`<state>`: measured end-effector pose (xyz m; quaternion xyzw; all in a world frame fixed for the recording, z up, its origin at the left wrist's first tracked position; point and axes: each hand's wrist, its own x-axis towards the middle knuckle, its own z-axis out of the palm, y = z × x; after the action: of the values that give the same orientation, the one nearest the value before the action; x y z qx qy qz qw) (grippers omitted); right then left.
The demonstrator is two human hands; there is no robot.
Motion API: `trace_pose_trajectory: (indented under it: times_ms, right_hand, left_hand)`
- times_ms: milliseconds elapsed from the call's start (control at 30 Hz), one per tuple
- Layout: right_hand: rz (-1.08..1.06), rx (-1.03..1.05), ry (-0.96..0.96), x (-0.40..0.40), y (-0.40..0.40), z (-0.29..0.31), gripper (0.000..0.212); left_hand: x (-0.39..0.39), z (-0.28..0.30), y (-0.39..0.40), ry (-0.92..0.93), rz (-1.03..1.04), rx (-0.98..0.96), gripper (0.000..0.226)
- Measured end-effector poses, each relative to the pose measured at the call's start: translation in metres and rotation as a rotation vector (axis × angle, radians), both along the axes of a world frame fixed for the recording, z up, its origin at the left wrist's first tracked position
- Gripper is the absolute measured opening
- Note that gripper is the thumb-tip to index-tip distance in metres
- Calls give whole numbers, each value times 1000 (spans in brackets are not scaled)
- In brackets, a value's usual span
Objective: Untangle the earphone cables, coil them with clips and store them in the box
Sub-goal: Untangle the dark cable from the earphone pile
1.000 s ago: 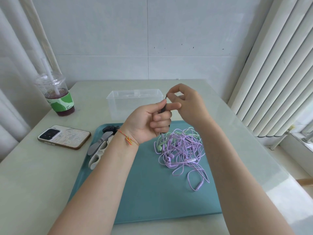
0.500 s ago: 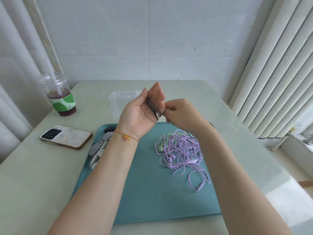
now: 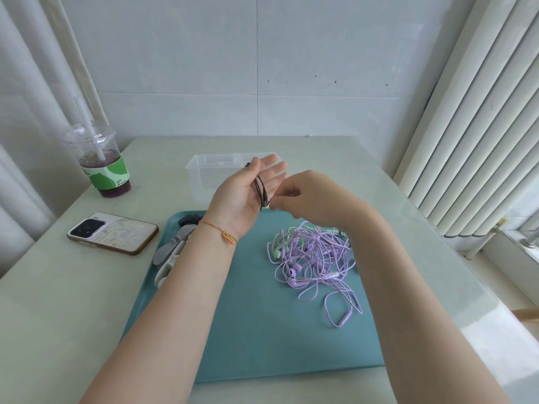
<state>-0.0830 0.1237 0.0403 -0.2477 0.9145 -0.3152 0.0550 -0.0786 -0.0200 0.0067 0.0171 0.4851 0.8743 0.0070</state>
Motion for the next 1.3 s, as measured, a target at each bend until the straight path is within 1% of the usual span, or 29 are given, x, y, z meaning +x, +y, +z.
trace_pose_trajectory:
  times_ms: [100, 167, 267, 333, 433, 533, 600, 633, 800, 933, 1000, 1100, 1167, 1233, 1300]
  right_hand:
    - [0, -42, 40, 1, 0, 1, 18]
    - [-1, -81, 41, 1, 2, 4, 13]
    - [-5, -110, 29, 2, 6, 7, 12]
    - [-14, -174, 11, 2, 7, 7, 12]
    - [-25, -234, 37, 1, 8, 7, 13]
    - [-32, -279, 97, -2, 9, 6, 14]
    - [-43, -308, 129, -5, 10, 5, 17]
    - [-49, -334, 136, -7, 11, 5, 19]
    - [-29, -599, 39, -13, 15, -1, 13]
    - [-16, -681, -20, -16, 16, -5, 8]
    - [-28, -651, -62, -16, 14, -9, 6]
    - [-59, -515, -115, -10, 8, -13, 13]
    - [-43, -389, -148, -6, 5, -14, 22]
    - [-1, -280, -197, -2, 3, -12, 25]
    - [33, -224, -245, -1, 3, -11, 24]
  left_hand:
    - [4, 1, 6, 0, -72, -197, 32]
    - [6, 0, 9, -3, -92, -273, 31]
    - [6, 0, 7, -20, -90, -388, 35]
    - [6, 0, 5, -35, -86, -465, 35]
    - [7, -1, 7, -90, -161, -497, 33]
    - [7, -2, 9, -105, -252, -480, 46]
    - [7, -1, 7, -105, -334, -402, 53]
    - [7, -1, 6, -105, -376, -343, 53]
    - [10, 2, 1, -57, -552, -61, 40]
    - [8, 2, 1, -12, -598, 166, 37]
    - [5, 1, 0, 18, -611, 299, 35]
    - [2, 2, -3, 42, -601, 502, 30]
    - [2, 3, -3, 41, -513, 544, 30]
    - [3, 5, -1, 47, -397, 537, 27]
    - [2, 6, 2, 53, -266, 505, 25]
